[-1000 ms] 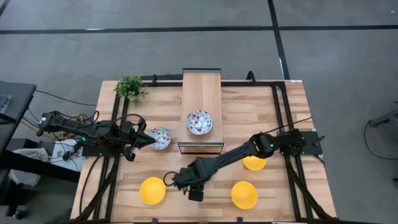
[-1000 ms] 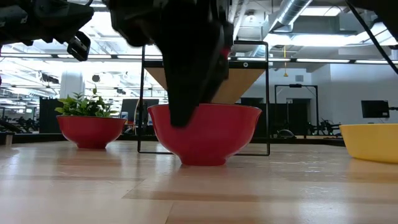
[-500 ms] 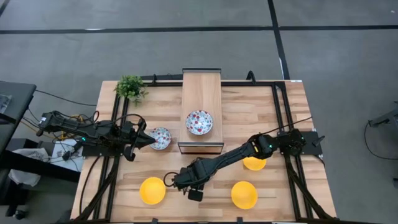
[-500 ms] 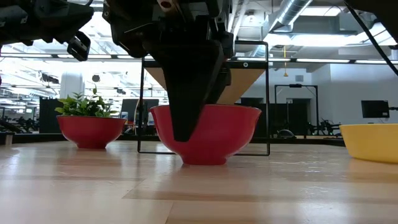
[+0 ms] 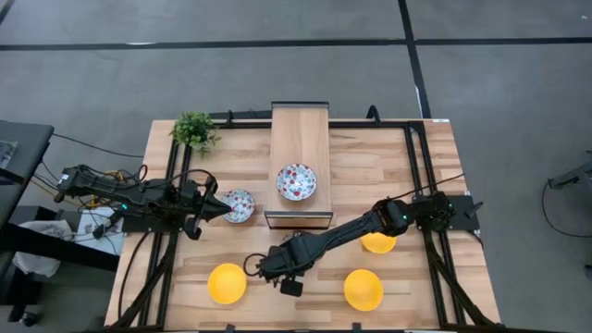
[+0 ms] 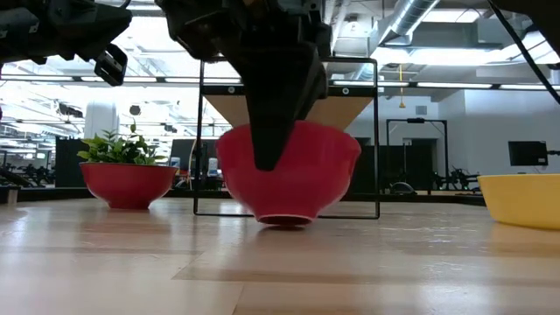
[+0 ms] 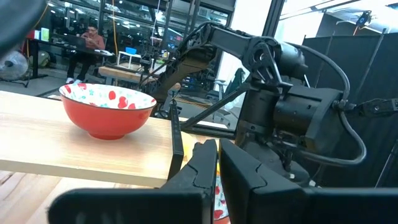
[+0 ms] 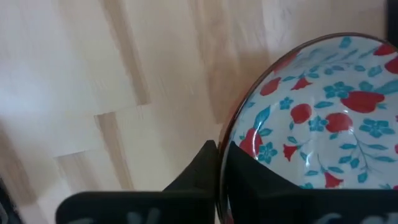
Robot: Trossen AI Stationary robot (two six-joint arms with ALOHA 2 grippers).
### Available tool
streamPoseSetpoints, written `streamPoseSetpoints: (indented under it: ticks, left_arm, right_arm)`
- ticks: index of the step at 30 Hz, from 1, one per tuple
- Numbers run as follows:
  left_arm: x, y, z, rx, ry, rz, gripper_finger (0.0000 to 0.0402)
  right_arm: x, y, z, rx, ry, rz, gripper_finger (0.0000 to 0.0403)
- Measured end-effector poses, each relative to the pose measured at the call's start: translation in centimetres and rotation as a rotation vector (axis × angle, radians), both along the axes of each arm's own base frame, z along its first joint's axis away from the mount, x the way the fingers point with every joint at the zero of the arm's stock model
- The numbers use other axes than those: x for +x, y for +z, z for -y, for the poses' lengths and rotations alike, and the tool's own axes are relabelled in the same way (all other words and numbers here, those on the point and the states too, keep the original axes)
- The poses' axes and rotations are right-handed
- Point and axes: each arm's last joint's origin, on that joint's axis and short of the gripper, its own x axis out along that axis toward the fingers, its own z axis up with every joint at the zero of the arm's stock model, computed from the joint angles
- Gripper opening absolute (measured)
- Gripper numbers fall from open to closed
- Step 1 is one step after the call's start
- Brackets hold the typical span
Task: Pick & Place Mini bowls
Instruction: Stack the bottom white patterned bowl on the white patterned bowl on the shelf
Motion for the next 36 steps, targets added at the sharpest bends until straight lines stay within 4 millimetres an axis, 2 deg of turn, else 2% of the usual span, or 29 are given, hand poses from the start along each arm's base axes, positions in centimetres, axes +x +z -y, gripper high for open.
streamPoseSetpoints:
  ticks: [5, 15, 28, 36]
  left_arm:
    - [0.0, 0.0, 0.0, 0.000, 0.000, -0.001, 0.0017]
    - [0.5, -0.6, 0.1, 0.016, 0.000, -0.062, 0.0017]
    - [1.0, -1.3, 0.3, 0.031, 0.000, -0.120, 0.0017]
    - [1.0, -1.3, 0.3, 0.031, 0.000, -0.120, 0.0017]
  right_arm:
    - [-0.5, 0.8, -0.6, 0.031, -0.025, -0.003, 0.0003]
    - [-2.2, 3.9, -2.9, 0.081, -0.072, 0.059, 0.0001]
    - [-5.2, 12.4, -4.8, 0.225, -0.194, 0.321, 0.0000]
    - [-7.7, 17.3, -4.1, 0.160, -0.311, 0.512, 0.0000]
